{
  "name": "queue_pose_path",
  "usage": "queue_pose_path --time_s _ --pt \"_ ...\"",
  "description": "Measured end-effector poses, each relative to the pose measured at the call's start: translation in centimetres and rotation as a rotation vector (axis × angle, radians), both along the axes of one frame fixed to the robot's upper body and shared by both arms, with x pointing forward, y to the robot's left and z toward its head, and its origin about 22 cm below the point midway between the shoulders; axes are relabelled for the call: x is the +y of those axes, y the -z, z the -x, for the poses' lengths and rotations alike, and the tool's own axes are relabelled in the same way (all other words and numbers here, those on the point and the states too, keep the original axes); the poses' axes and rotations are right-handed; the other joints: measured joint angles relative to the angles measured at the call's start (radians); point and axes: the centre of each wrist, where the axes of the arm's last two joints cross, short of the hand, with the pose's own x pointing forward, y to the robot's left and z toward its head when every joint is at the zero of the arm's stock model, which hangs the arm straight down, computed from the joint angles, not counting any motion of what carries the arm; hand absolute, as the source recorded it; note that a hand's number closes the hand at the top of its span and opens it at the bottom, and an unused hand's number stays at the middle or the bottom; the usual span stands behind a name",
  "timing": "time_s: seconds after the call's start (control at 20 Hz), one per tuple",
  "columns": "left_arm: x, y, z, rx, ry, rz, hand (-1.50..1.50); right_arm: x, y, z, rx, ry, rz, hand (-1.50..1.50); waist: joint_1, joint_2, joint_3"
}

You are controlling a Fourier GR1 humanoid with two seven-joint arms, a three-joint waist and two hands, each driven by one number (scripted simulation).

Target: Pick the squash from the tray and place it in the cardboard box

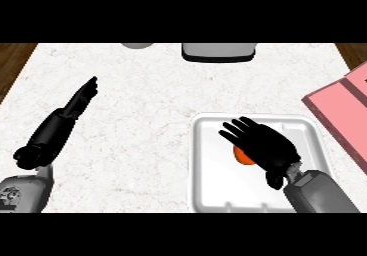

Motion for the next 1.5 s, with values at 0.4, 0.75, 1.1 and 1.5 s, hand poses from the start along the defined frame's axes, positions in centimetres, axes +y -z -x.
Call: queue_pose_path --time_s 0.4,0.75,1.1,1.5 --pt "-1.0 -0.7 -0.4 0.003 0.001 0.004 0.0 -0.8 2.1 -0.6 -0.029 0.034 0.038 -1.5 -0.001 0.0 0.0" --pt "-0.3 0.1 0.0 0.005 0.002 0.003 0.0 -1.3 4.3 -2.1 0.005 0.023 0.037 1.5 0.001 0.0 0.0" --pt "-0.6 -0.3 -0.5 -0.001 0.001 0.006 0.0 -0.8 5.6 -2.5 -0.073 -0.109 -0.022 1.5 0.002 -0.002 -0.003" --pt "-0.2 -0.1 -1.1 -0.004 0.006 0.002 0.0 -0.4 5.4 -4.5 -0.127 0.025 -0.126 1.5 0.003 -0.001 -0.004"
